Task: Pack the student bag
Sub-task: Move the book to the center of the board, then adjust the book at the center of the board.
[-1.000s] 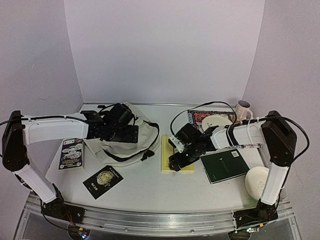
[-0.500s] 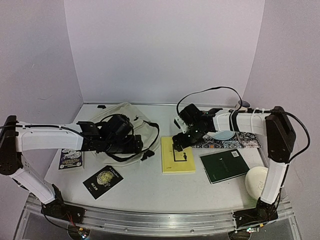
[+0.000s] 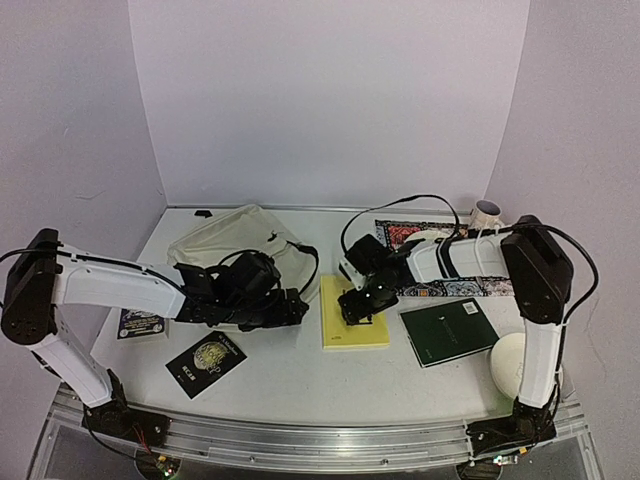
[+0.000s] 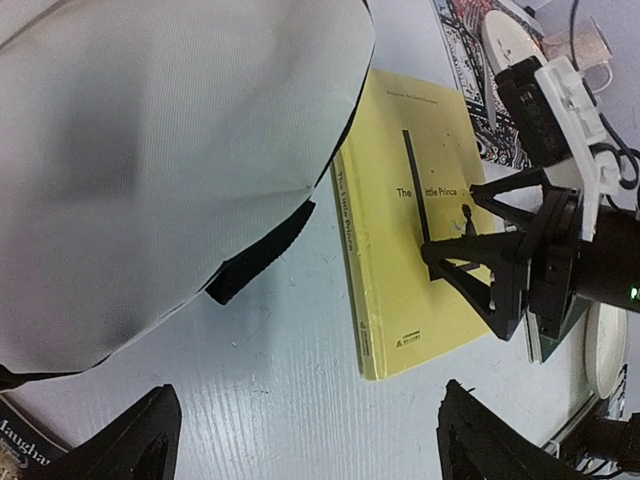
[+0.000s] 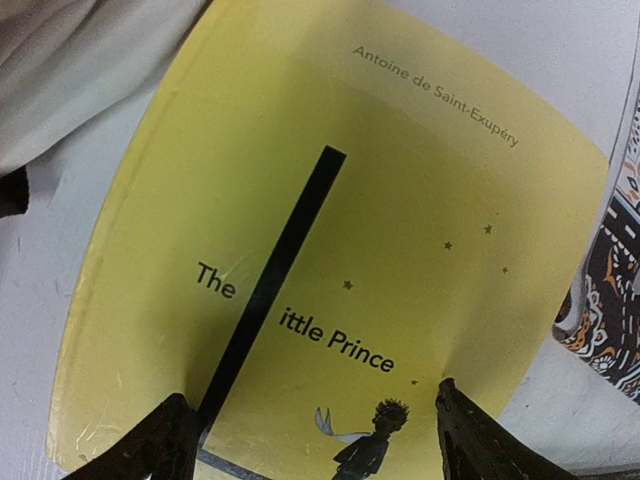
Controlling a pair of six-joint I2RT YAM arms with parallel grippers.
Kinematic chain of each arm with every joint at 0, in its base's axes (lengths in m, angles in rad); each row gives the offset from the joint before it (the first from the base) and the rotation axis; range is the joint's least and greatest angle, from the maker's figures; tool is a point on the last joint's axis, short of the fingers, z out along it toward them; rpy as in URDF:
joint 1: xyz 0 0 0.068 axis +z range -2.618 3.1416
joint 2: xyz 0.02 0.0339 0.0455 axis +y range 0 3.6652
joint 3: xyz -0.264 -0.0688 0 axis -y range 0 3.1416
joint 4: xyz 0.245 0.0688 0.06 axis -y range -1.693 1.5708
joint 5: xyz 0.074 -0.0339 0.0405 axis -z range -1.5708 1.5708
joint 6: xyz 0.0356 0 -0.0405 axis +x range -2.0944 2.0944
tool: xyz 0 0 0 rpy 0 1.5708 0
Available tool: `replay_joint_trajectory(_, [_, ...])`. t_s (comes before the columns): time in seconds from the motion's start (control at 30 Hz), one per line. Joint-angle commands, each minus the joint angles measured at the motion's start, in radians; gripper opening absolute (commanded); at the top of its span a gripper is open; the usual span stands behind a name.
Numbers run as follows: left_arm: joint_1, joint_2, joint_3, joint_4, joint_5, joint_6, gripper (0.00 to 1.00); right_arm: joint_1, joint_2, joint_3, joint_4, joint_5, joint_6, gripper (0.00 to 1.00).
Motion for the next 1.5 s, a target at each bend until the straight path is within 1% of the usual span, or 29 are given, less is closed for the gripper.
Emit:
replay_joint_trajectory(0.0, [-0.019, 0.01, -0.036, 0.093, 0.021, -0.084, 0.9, 0.097, 0.038, -0.138, -0.152, -0.111, 0.031, 0.81])
replay_joint_trajectory(0.17, [-0.039, 0.008, -0.068, 0.106, 0.027, -0.125, 0.9, 0.174, -0.027, -0.219, -0.158, -0.16, 0.086, 0.8])
replay_joint_trajectory(0.3, [-0.058, 0.004, -0.091, 0.11, 0.027, -0.155, 0.9, 0.235, -0.095, -0.245, -0.18, -0.19, 0.118, 0.79])
replay_joint_trajectory(0.43, [-0.069, 0.001, -0.111, 0.112, 0.022, -0.173, 0.89, 0.254, -0.175, -0.246, -0.215, -0.188, 0.125, 0.79])
replay_joint_trajectory(0.5, [-0.071, 0.007, -0.11, 0.113, 0.023, -0.172, 0.88, 0.254, -0.227, -0.234, -0.225, -0.153, 0.129, 0.81])
replay_joint_trajectory(0.6, [-0.073, 0.028, -0.087, 0.114, 0.022, -0.15, 0.86, 0.24, -0.276, -0.197, -0.238, -0.106, 0.13, 0.84])
replay_joint_trajectory(0.7, [-0.072, 0.061, -0.044, 0.114, 0.022, -0.095, 0.84, 0.203, -0.295, -0.179, -0.238, -0.068, 0.138, 0.85])
replay_joint_trajectory(0.77, [-0.072, 0.093, -0.004, 0.112, 0.028, -0.05, 0.84, 0.167, -0.297, -0.18, -0.238, -0.04, 0.145, 0.86])
replay_joint_trajectory(0.87, [-0.07, 0.148, 0.05, 0.103, 0.038, 0.001, 0.83, 0.101, -0.297, -0.203, -0.223, -0.038, 0.155, 0.88])
replay_joint_trajectory(1.0, [-0.065, 0.205, 0.102, 0.093, 0.052, 0.051, 0.83, 0.041, -0.304, -0.246, -0.173, -0.069, 0.167, 0.9])
replay_joint_trajectory(1.17, [-0.051, 0.272, 0.147, 0.089, 0.104, 0.078, 0.83, 0.025, -0.283, -0.287, -0.12, -0.111, 0.191, 0.92])
replay_joint_trajectory(1.27, [-0.051, 0.307, 0.164, 0.089, 0.163, 0.077, 0.82, 0.025, -0.257, -0.298, -0.095, -0.133, 0.198, 0.93])
replay_joint_trajectory(1.47, [-0.077, 0.295, 0.135, 0.099, 0.249, 0.047, 0.8, 0.024, -0.22, -0.28, -0.038, -0.215, 0.185, 0.92])
